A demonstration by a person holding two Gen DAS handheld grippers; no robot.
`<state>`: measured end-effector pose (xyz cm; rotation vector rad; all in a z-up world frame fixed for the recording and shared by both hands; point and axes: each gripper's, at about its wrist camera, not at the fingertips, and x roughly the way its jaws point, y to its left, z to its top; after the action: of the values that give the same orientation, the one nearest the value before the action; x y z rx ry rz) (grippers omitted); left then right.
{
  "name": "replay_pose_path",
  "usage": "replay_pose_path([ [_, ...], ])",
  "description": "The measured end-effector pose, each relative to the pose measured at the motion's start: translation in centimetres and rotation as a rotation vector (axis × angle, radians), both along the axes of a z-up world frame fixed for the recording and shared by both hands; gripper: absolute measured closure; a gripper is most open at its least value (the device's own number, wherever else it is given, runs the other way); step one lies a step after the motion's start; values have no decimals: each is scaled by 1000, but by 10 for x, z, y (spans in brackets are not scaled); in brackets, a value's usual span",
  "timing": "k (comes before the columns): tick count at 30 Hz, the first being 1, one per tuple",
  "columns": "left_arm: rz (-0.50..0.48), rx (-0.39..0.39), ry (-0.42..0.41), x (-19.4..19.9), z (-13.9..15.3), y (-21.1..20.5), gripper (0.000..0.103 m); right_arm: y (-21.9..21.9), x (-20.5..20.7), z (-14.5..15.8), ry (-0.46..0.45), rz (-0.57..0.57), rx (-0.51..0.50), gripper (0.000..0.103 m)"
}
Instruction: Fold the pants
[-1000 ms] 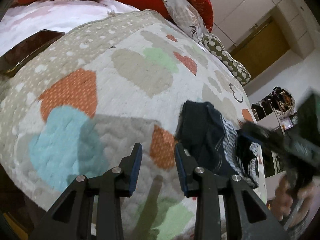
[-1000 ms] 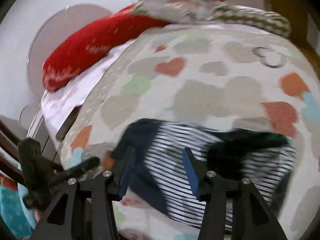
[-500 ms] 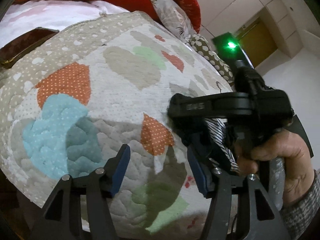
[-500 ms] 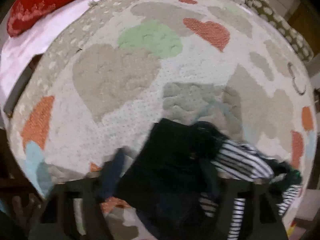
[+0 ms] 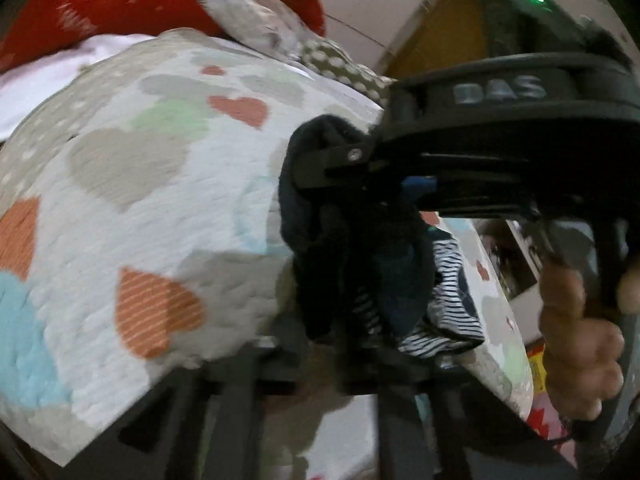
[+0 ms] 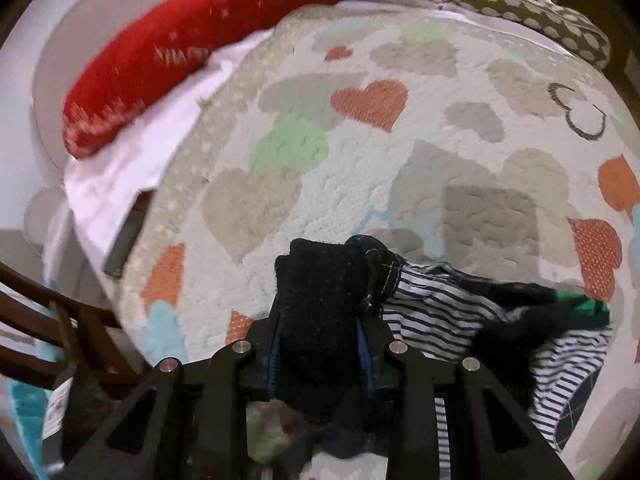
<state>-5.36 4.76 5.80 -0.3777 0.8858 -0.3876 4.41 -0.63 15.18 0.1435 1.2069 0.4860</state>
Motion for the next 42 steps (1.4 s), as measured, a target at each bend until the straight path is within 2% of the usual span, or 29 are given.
replay_pose_path([
  [7,-120,50,-53,-3,30,-67,96,-96,-21,23,-58,-130,205,71],
  [12,-219,120,-43,-5,28,-121,96,-176,-35,6,-68,-261,298,71],
  [14,-259,142,-18,-9,23,-133,95,-208,-41,-14,-51,-336,309,67],
  [15,-271,141,-4,-10,22,-133,94,-220,-43,-22,-46,-366,306,61],
  [17,-284,124,13,-14,25,-128,87,-250,-51,-40,-37,-459,256,58],
  [18,-275,116,7,-14,29,-123,84,-262,-55,-42,-42,-487,229,58],
  [19,-259,116,-2,-12,32,-118,78,-274,-61,-43,-59,-505,227,58],
  [20,-240,120,-13,-9,34,-116,76,-283,-66,-39,-81,-520,240,58],
  [22,-188,133,-14,3,38,-111,76,-292,-74,-27,-133,-534,266,58],
  [25,-169,139,22,18,29,-115,72,-281,-78,-2,-202,-456,370,58],
  [28,-176,224,96,28,4,-128,60,-258,-68,-9,-158,-369,473,58],
  [30,-169,256,180,36,-20,-129,54,-250,-64,-27,-111,-372,503,58],
  [31,-160,217,222,39,-29,-124,48,-249,-60,-42,-78,-391,508,58],
  [33,-154,126,256,40,-26,-110,47,-253,-57,-64,-32,-439,483,61],
  [36,-137,112,182,34,-6,-97,46,-271,-71,-66,-71,-483,555,60],
  [37,-131,123,162,34,-2,-94,44,-277,-77,-60,-109,-511,510,54],
  [38,-124,130,144,35,1,-91,41,-280,-83,-55,-146,-536,452,39],
  [39,-120,123,143,37,2,-87,41,-285,-89,-48,-198,-559,392,33],
  [40,-118,111,152,39,1,-85,41,-288,-91,-46,-221,-562,374,33],
  [42,-126,56,181,42,-3,-83,40,-295,-93,-50,-207,-550,405,33],
])
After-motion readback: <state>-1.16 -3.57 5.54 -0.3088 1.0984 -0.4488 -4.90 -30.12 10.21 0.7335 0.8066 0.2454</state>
